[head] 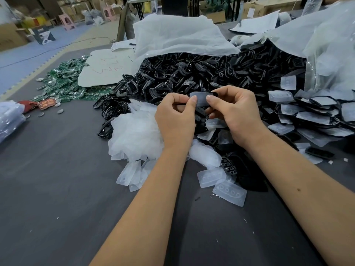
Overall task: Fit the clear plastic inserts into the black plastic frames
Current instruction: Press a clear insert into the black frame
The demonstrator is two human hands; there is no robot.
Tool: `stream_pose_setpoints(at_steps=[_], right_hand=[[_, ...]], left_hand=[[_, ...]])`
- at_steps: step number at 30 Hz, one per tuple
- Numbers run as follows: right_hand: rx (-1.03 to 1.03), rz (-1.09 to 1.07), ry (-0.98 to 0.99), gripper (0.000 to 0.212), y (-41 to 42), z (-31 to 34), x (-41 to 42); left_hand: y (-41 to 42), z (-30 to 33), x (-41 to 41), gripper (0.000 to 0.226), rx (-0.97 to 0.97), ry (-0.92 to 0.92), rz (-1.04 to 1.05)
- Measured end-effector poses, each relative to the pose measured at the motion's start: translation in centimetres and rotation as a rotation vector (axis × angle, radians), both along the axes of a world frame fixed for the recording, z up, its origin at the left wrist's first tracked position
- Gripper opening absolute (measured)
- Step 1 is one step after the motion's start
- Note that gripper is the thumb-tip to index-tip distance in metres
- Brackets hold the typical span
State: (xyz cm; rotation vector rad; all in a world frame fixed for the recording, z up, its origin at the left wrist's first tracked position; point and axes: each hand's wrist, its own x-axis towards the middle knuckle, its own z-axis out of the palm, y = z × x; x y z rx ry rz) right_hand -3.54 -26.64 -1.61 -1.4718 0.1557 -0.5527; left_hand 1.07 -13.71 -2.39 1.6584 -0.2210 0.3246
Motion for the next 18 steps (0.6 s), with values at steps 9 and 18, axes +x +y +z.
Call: stream_pose_setpoints(at_steps=[9,18], right_hand=[[-0.038,-0.032,0.038,0.016,-0.16,-0.11,0.24],[-0.322,-0.225,-0.053,0.02,-0.18,-0.38,0.14]], left_hand=[[0.26,0.16,0.12,0.011,-0.129,0.065,-0.294],[0.43,-0.11,0.29,0.004,-0.117,0.141,-0.407]])
